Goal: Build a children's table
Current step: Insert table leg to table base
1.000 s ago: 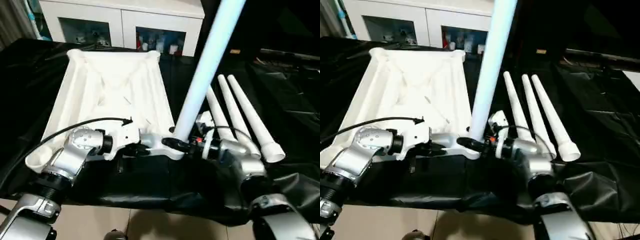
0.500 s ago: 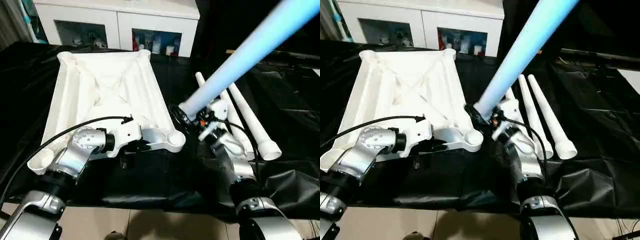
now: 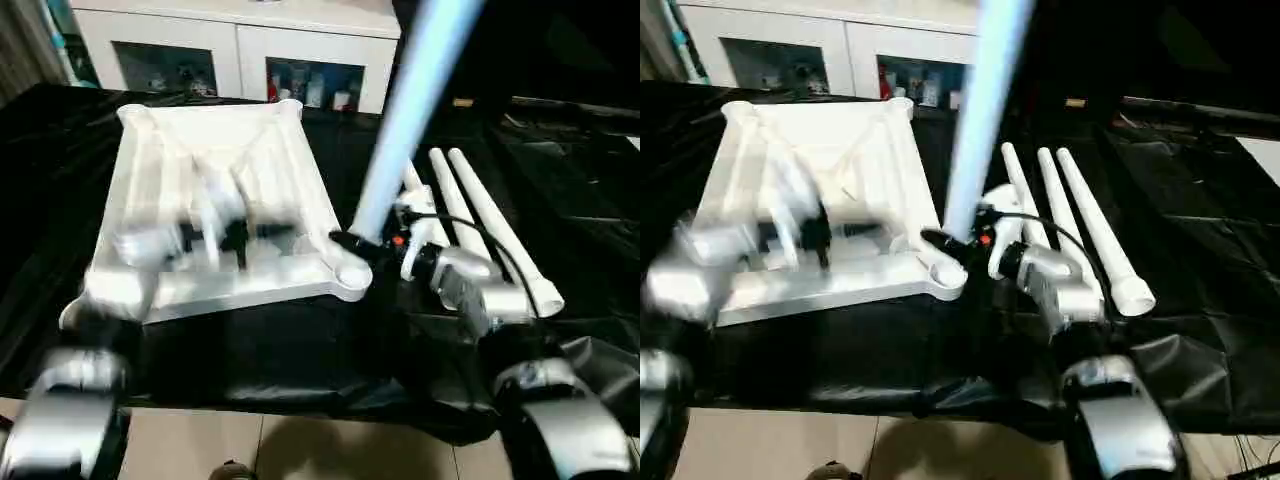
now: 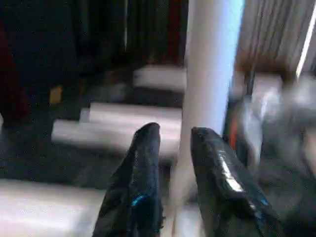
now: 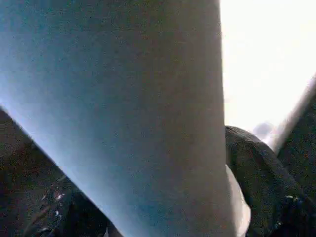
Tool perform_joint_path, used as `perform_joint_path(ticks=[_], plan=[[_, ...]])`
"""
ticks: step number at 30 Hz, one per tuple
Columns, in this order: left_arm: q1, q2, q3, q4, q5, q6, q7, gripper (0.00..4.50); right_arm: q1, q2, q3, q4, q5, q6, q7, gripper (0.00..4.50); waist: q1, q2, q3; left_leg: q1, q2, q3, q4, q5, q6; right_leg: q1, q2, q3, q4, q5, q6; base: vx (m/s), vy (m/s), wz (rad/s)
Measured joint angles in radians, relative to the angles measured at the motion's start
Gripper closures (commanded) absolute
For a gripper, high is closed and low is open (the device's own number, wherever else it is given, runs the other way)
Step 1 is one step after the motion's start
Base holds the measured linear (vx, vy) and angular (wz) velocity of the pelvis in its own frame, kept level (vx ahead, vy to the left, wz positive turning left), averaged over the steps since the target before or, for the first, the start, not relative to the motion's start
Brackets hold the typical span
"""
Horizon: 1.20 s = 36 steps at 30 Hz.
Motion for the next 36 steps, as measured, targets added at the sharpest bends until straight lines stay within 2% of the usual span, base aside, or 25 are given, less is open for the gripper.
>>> perform_joint_path(ticks=[2,5,11,15,20,22,24,27,31,33,36], plan=[[-0.037,-0.047,-0.002,-0.053,-0.05,0.088,0.017,2.78,-0.004,0.001,0.036,-0.049,0.004,0.076,0.03,1.72,0.005,0.0,0.0,0.0,0.0,0.0,0.0,0.0,0.001,0.0,0.0,0.0,-0.001,0.0,0.0,0.0,0.0,0.0],[-0.043,-0.069,-0.005,-0.087,-0.09,0.157,0.018,2.62,-0.006,-0.005,0.049,-0.081,0.024,0.137,0.045,1.72,0.006,0.0,0.0,0.0,0.0,0.0,0.0,0.0,0.001,-0.001,0.0,0.0,-0.001,0.0,0.0,0.0,0.0,0.0],[-0.023,-0.092,-0.013,-0.089,-0.097,0.197,0.036,2.19,0.009,0.0,0.052,-0.111,0.023,0.184,0.036,1.72,0.007,0.0,0.0,0.0,0.0,0.0,0.0,0.0,0.0,-0.001,0.0,0.0,0.0,0.0,0.0,0.0,0.0,0.0],[-0.017,-0.103,-0.04,-0.096,-0.062,0.195,0.077,1.82,0.014,-0.005,0.074,-0.156,0.018,0.217,0.036,1.72,0.015,0.0,0.0,0.0,0.0,0.0,0.0,0.0,0.0,0.0,0.0,0.0,-0.001,0.0,0.0,0.0,0.0,0.0],[-0.009,-0.126,-0.041,-0.119,-0.069,0.218,0.116,1.44,0.014,-0.005,0.093,-0.172,0.017,0.237,0.025,1.72,0.016,0.0,0.0,0.0,0.0,0.0,0.0,0.0,0.0,0.0,0.0,0.0,0.0,0.0,0.0,0.0,0.0,0.0],[-0.01,-0.127,-0.031,-0.119,-0.071,0.226,0.132,1.95,0.013,-0.005,0.093,-0.172,0.017,0.24,0.018,1.72,0.016,0.0,0.0,0.0,0.0,0.0,0.0,0.0,-0.001,0.0,0.0,0.0,0.0,0.0,0.0,0.0,0.0,0.0],[-0.012,-0.128,-0.021,-0.119,-0.08,0.237,0.14,1.88,0.014,-0.006,0.089,-0.177,0.018,0.245,0.015,1.72,0.016,0.0,0.0,0.0,0.0,-0.001,0.0,0.0,-0.001,0.0,0.0,0.0,0.0,0.0,0.0,0.0,0.0,0.0],[-0.018,-0.136,-0.004,-0.118,-0.096,0.247,0.15,2.36,0.014,-0.009,0.083,-0.197,0.019,0.245,0.009,1.72,0.016,0.0,0.0,0.0,0.0,0.0,0.0,0.0,-0.001,0.0,0.0,0.0,0.0,0.0,0.0,0.0,0.0,0.0],[-0.041,-0.136,0.028,-0.101,-0.099,0.255,0.198,2.33,0.015,-0.007,0.064,-0.212,0.031,0.225,0.017,1.72,0.016,0.0,0.0,0.0,0.0,-0.001,0.0,0.0,-0.001,0.0,0.0,0.0,0.0,0.0,0.001,0.0,0.0,0.0],[-0.041,-0.139,0.029,-0.105,-0.099,0.256,0.211,2.55,0.015,-0.005,0.062,-0.212,0.035,0.224,0.016,1.72,0.016,0.0,0.0,0.0,0.0,-0.001,0.0,0.0,-0.001,0.0,0.0,0.0,-0.001,0.0,0.001,0.0,0.0,0.0],[-0.041,-0.139,0.031,-0.106,-0.097,0.256,0.225,2.61,0.015,-0.001,0.056,-0.21,0.038,0.224,0.015,1.72,0.017,0.0,0.0,0.0,0.0,-0.001,0.0,0.0,-0.001,0.0,0.0,0.0,0.0,0.0,0.001,0.0,0.0,0.0]])
